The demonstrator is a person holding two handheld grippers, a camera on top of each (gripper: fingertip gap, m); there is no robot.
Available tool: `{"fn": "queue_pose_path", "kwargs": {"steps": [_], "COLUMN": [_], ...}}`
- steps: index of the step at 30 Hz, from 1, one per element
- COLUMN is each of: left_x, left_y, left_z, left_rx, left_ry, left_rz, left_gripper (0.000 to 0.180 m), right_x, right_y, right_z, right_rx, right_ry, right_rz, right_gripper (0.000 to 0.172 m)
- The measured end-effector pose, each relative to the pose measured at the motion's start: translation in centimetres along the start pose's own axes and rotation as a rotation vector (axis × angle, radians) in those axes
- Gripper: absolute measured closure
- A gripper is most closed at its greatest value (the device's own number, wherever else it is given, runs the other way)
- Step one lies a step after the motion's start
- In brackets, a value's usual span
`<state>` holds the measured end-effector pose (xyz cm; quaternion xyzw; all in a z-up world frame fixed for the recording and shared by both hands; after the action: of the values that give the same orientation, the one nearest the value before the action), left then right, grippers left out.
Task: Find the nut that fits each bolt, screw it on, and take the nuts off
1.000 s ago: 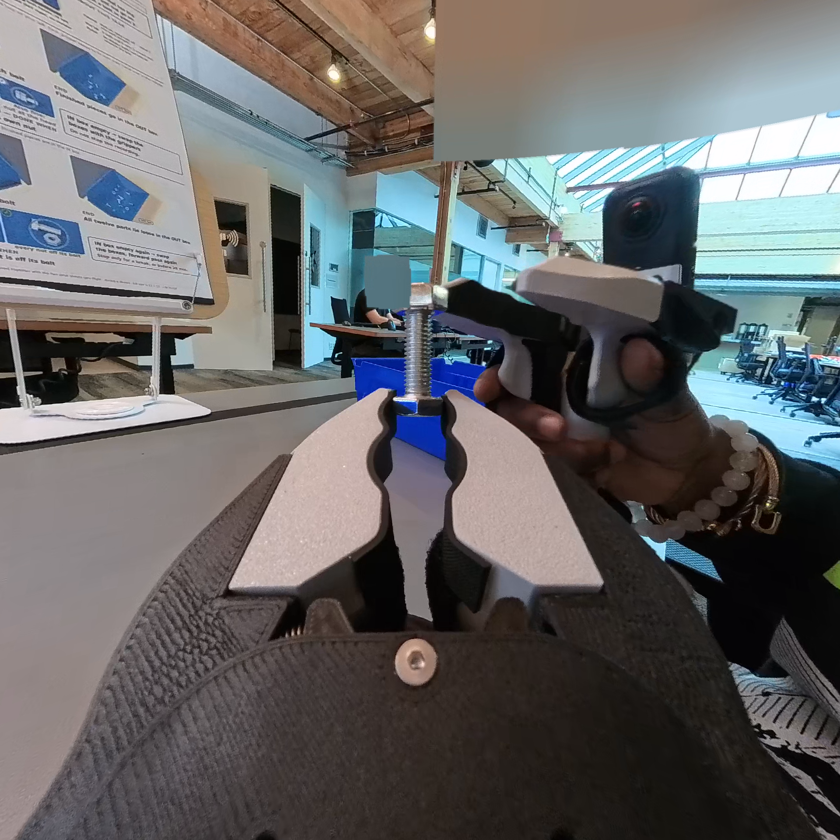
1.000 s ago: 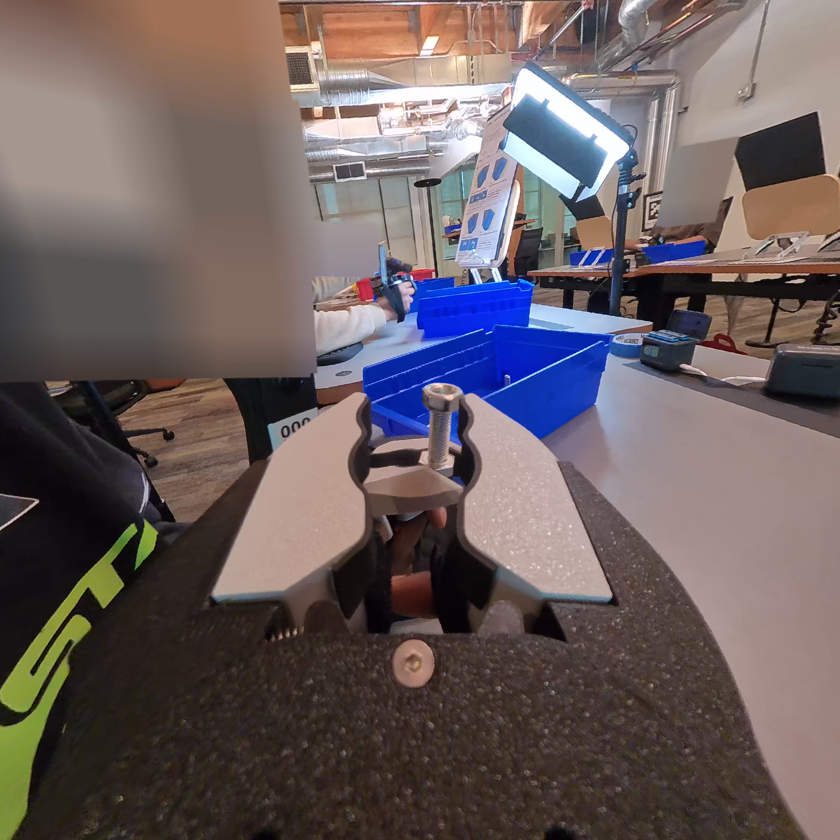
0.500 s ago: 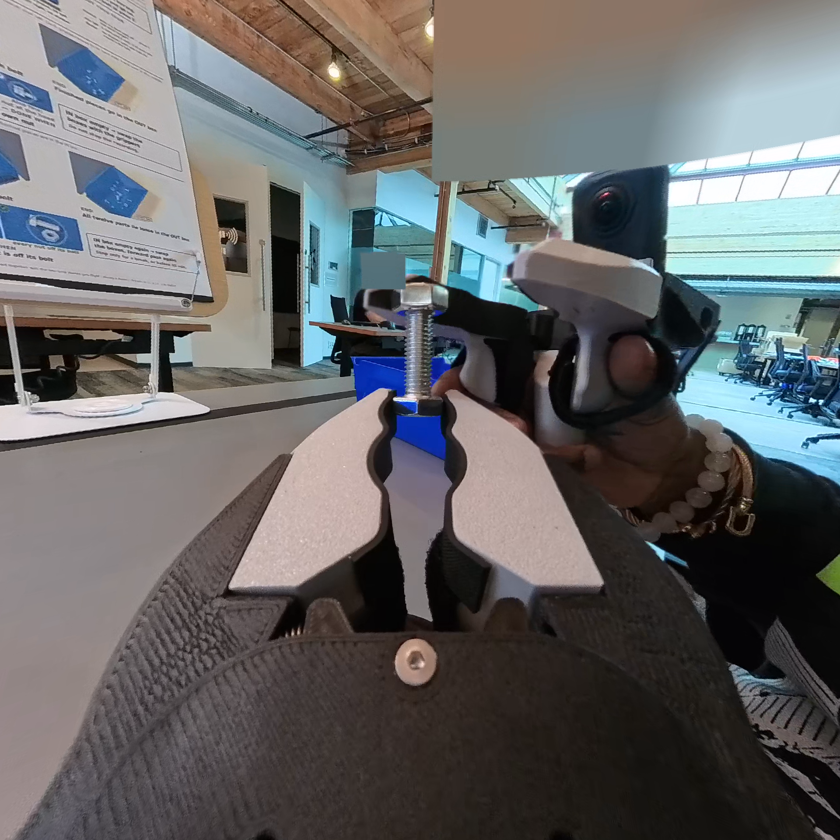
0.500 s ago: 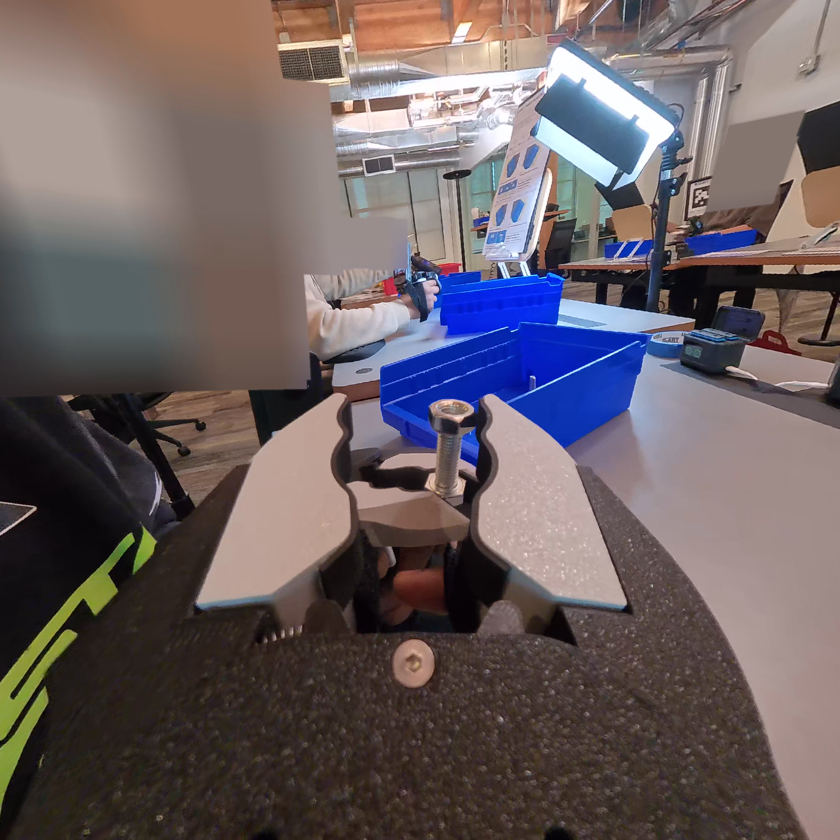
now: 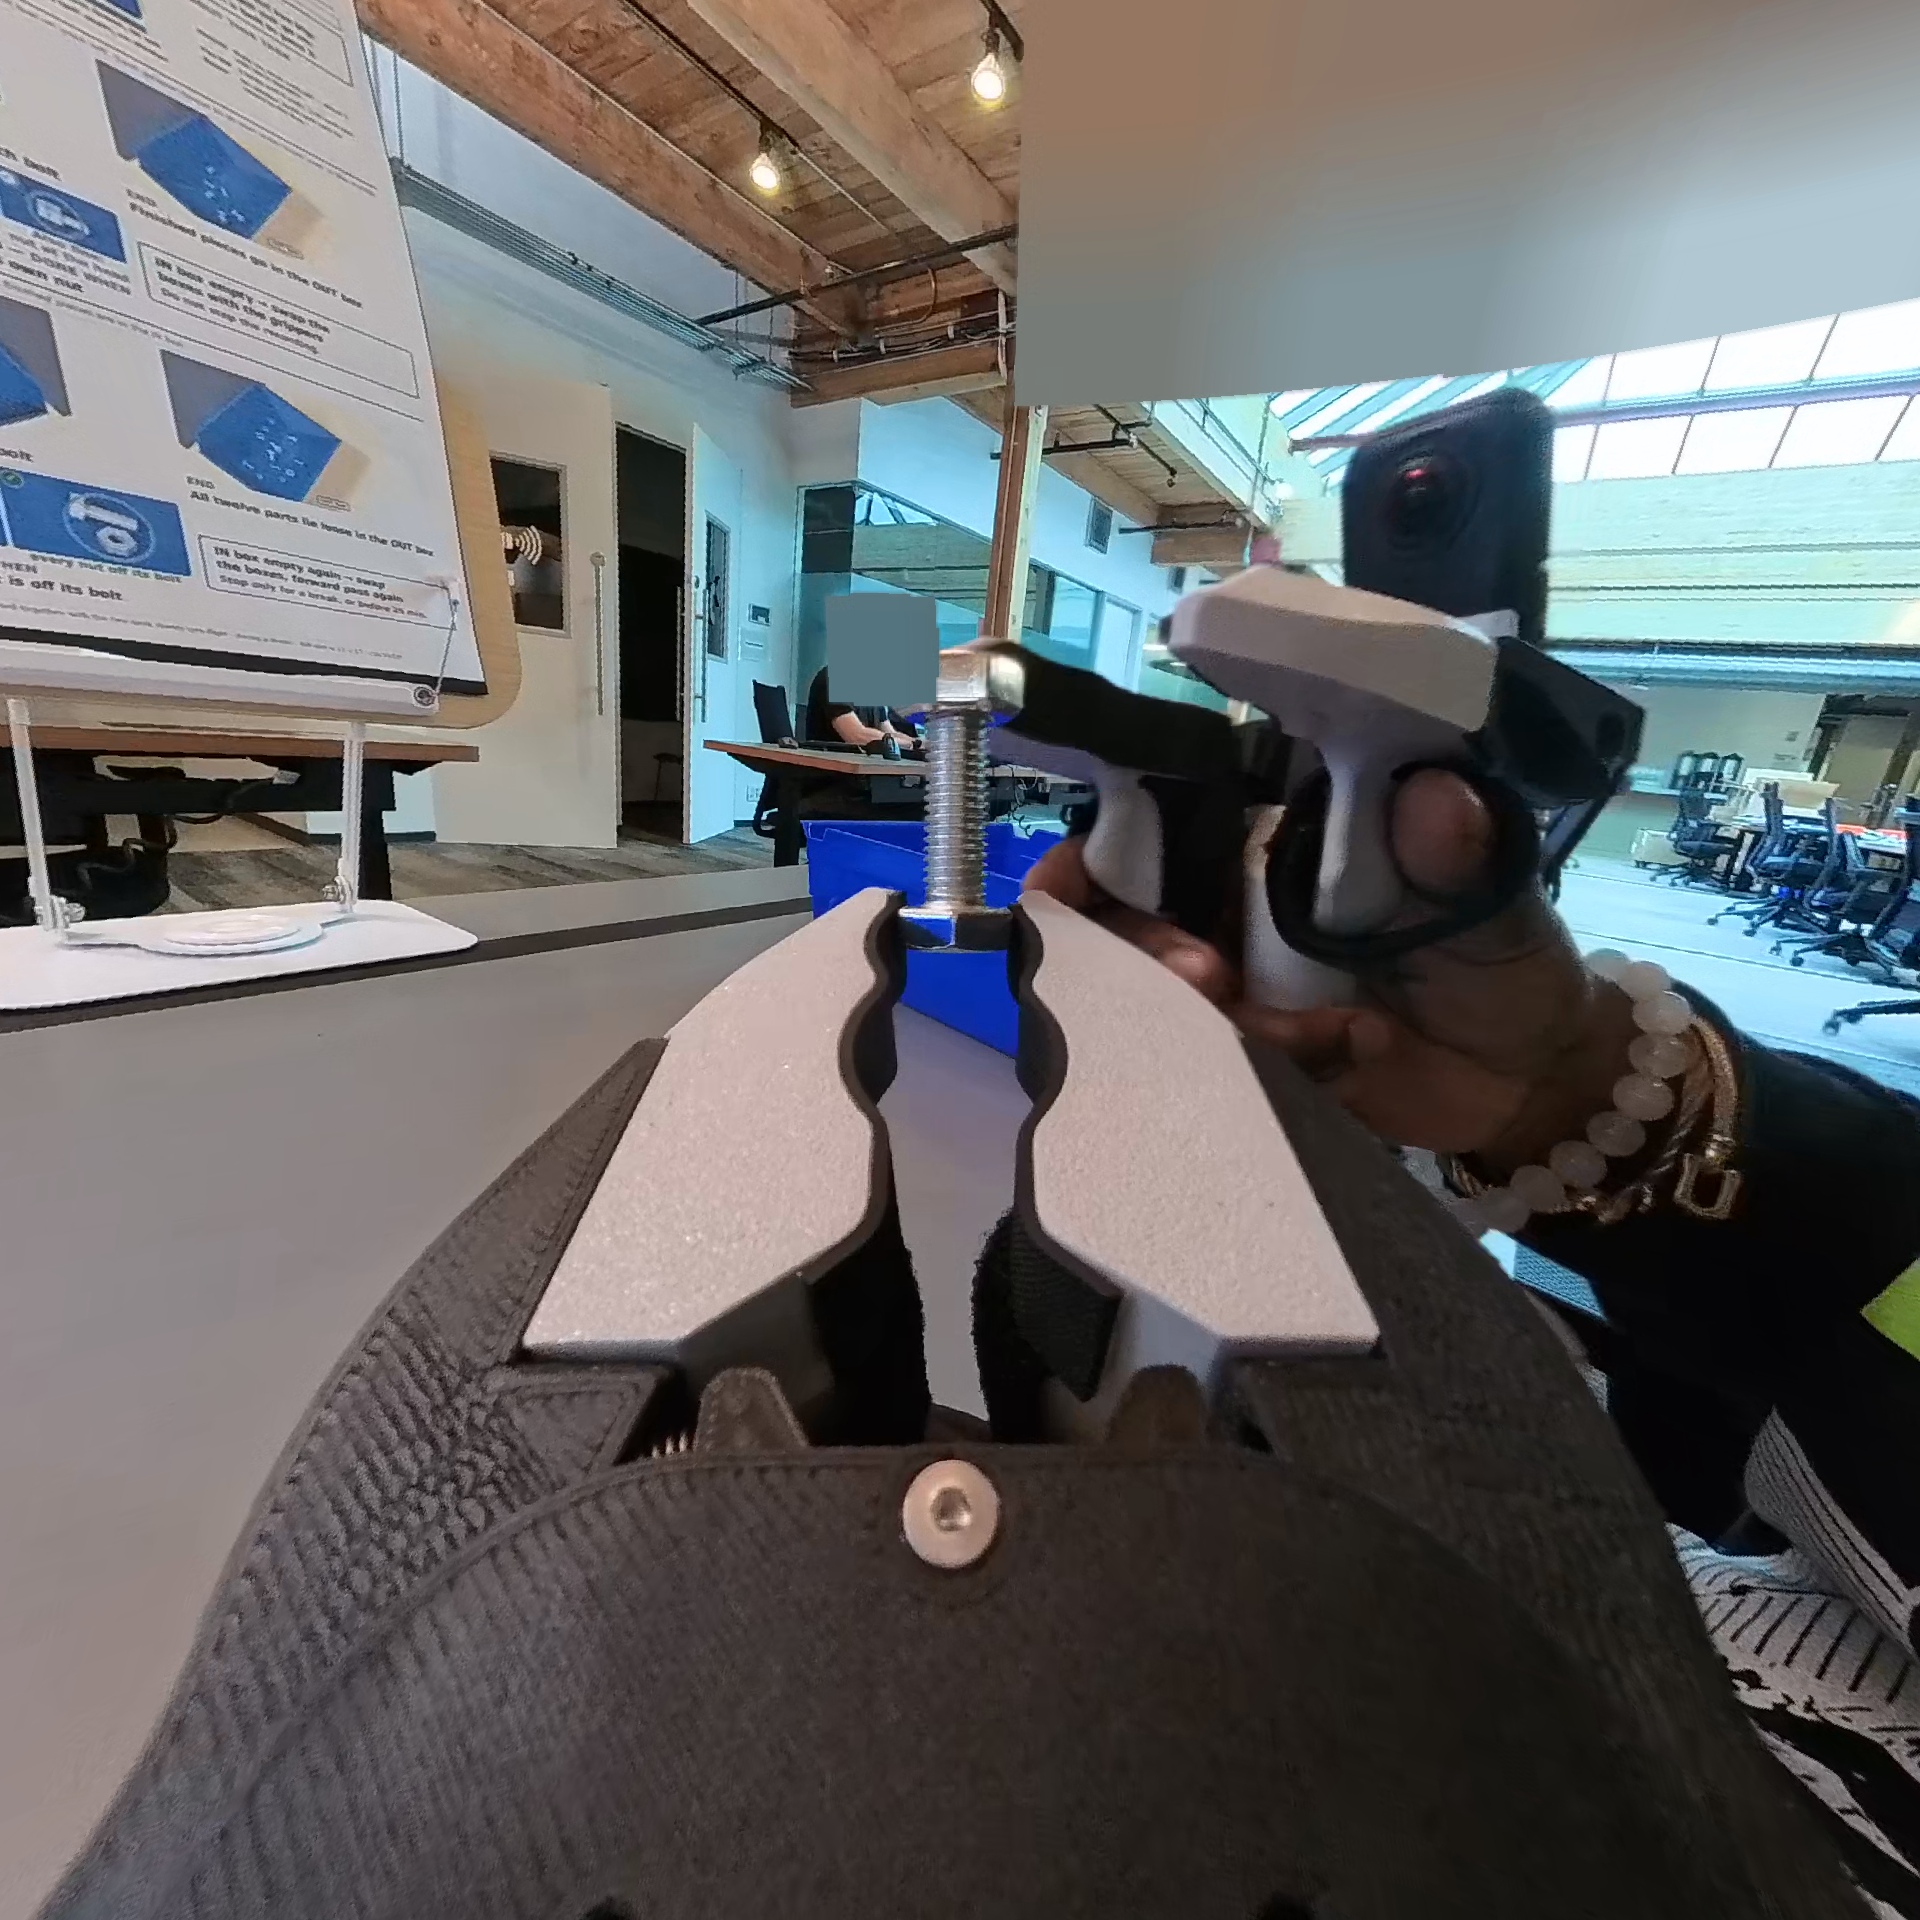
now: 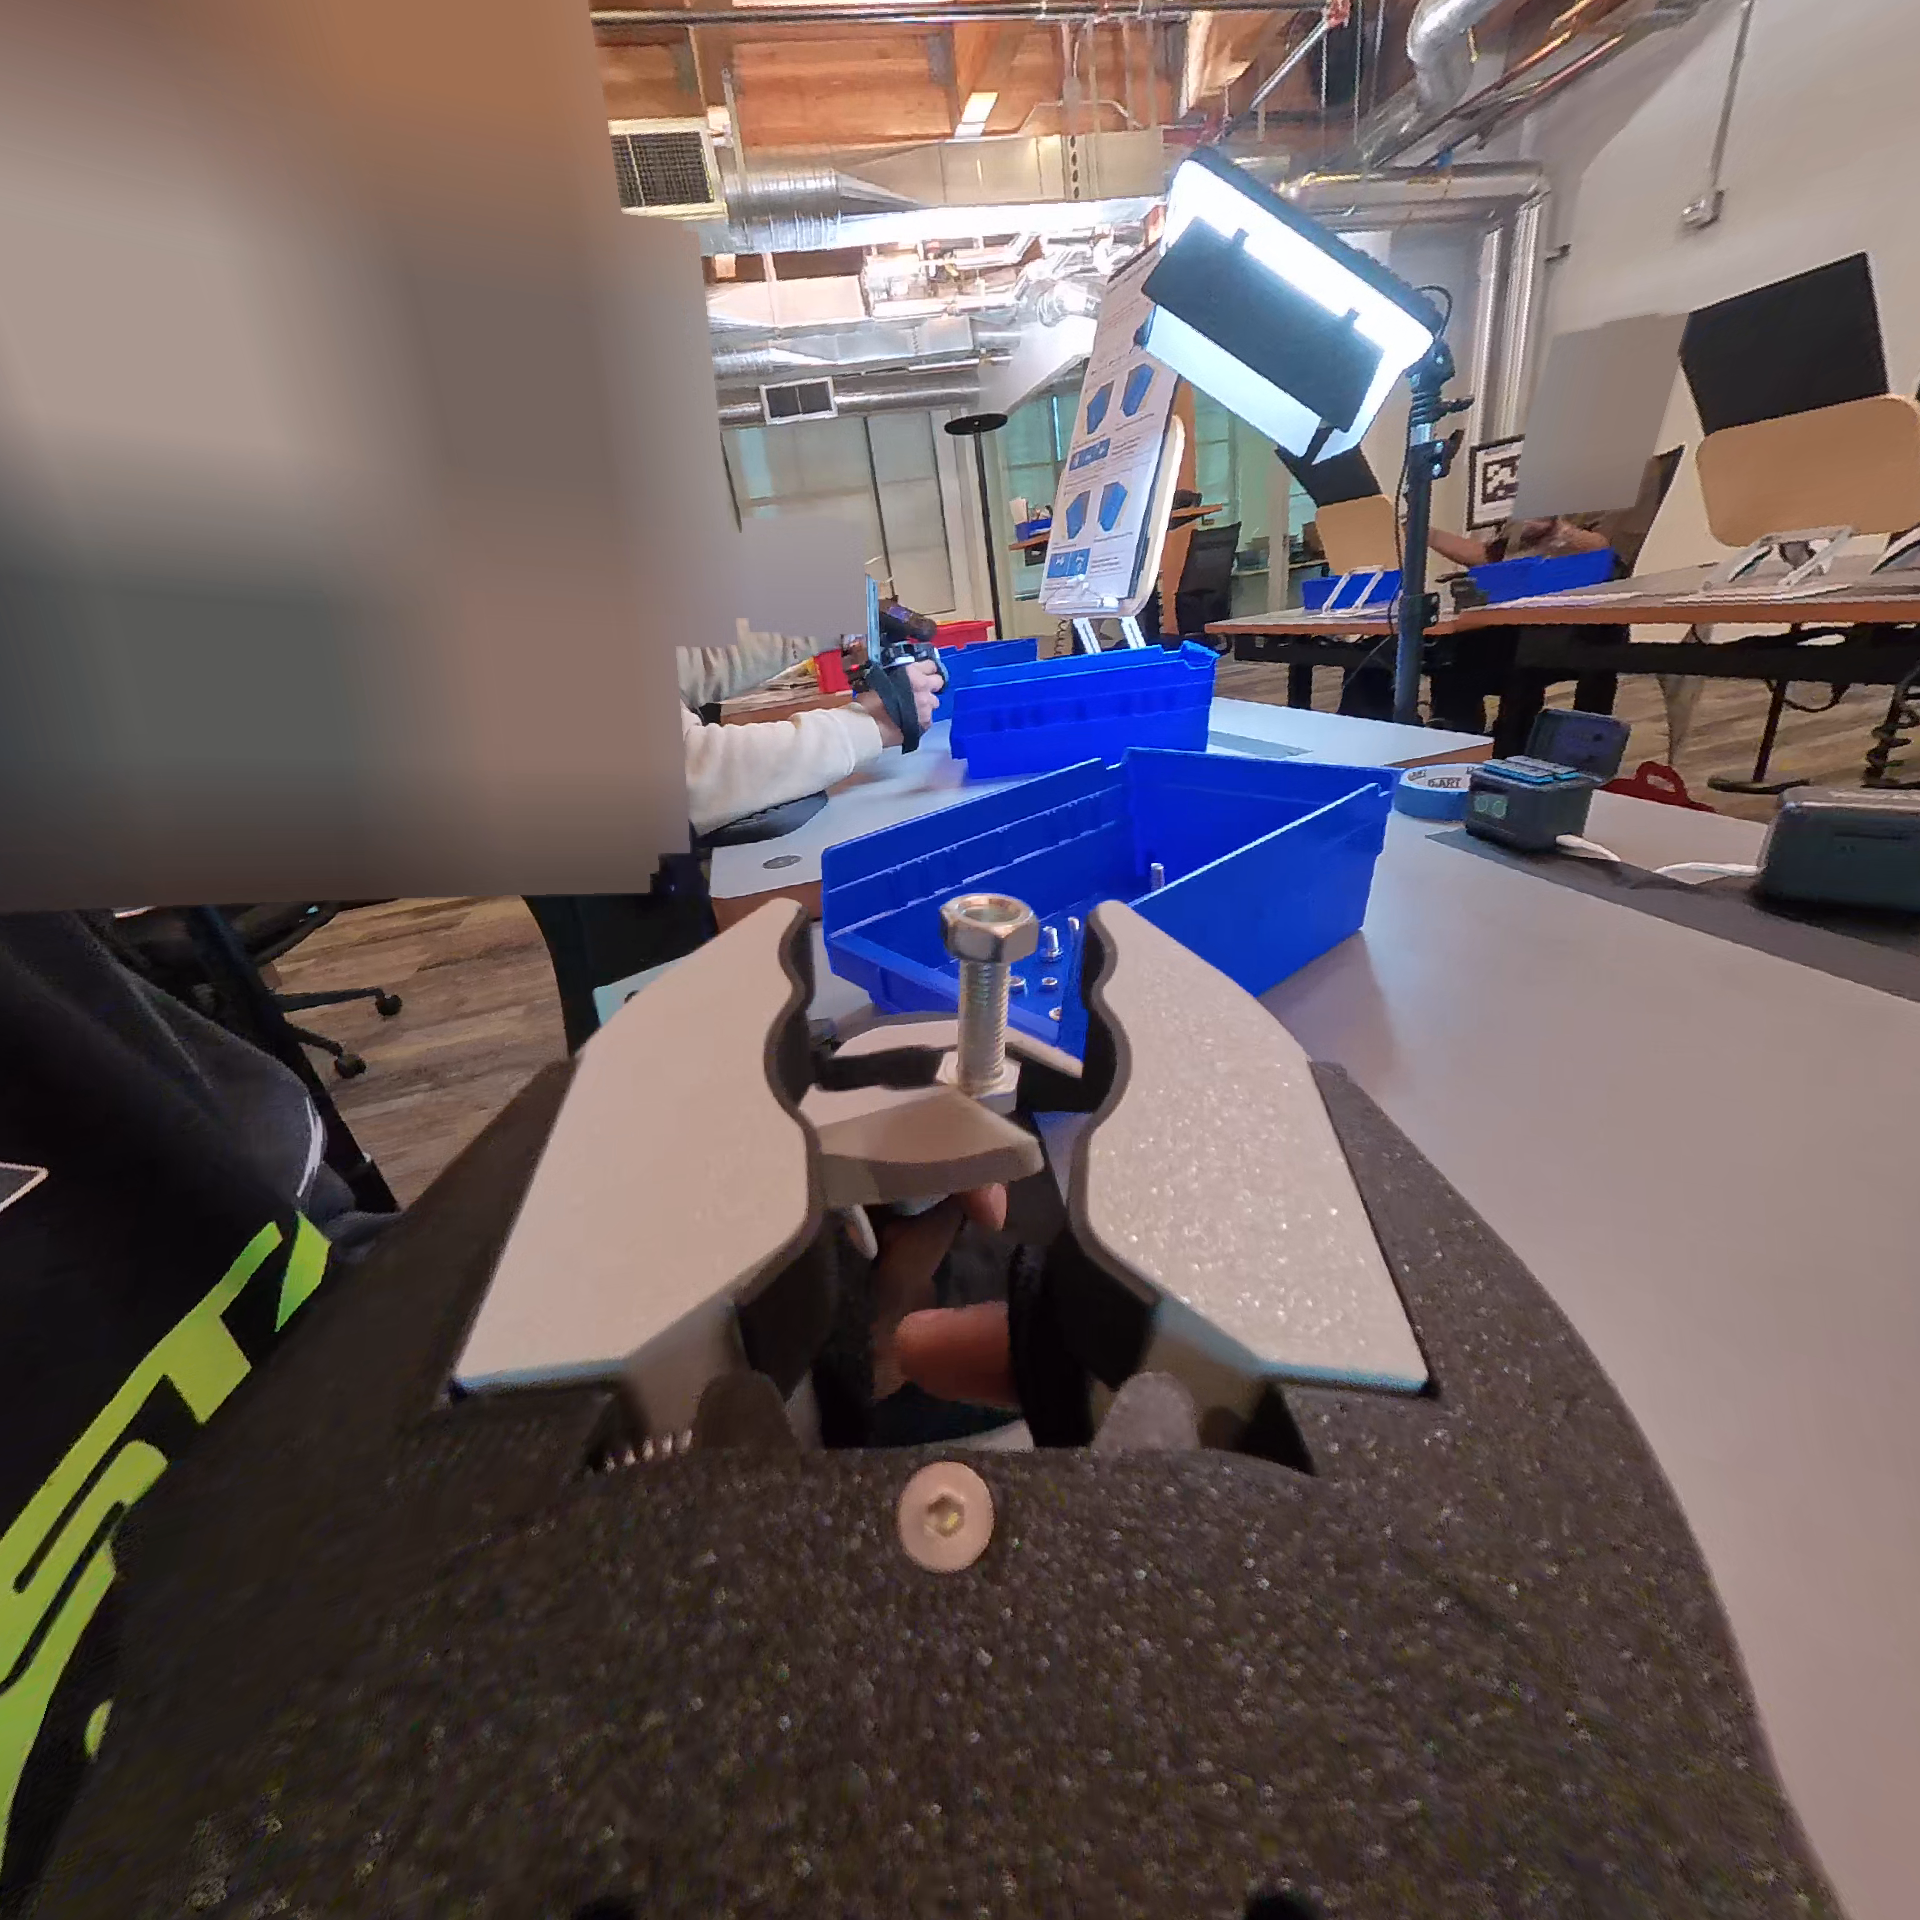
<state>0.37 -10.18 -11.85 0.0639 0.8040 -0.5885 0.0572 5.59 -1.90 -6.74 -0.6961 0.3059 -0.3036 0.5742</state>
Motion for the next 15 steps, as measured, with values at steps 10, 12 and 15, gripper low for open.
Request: {"fn": "queue_pose_path", "kwargs": {"steps": [10,12,15], "left_x": [-0.1,-0.1,0.0], "left_y": [0.2,0.2,0.1], "left_z": [-0.2,-0.2,-0.2], "left_rx": [0.023,0.023,0.019], "left_ry": [0.008,0.006,-0.004], "left_rz": [-0.005,-0.008,-0.004], "left_gripper": [0.162,0.162,0.162], "right_x": [0.3,0.4,0.6], "right_y": [0.5,0.5,0.5], "right_z": [-2.5,-2.1,-1.3], "right_rx": [0.103,0.101,0.097], "right_ry": [-0.135,-0.119,-0.088], "right_rz": [-0.012,0.000,0.014], "right_gripper": [0.113,0.112,0.112]}}
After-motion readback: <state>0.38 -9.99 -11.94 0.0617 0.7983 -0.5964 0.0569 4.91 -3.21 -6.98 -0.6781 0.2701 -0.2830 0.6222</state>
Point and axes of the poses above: each gripper's, where its closed fingertips meet, z back along the fingers, y out of its underside, x = y × z across the jaws, the point moved 7 cm from there along z, back along the fingers, and after that the axes turned 4 degrees about z, right-handed, at the moved point
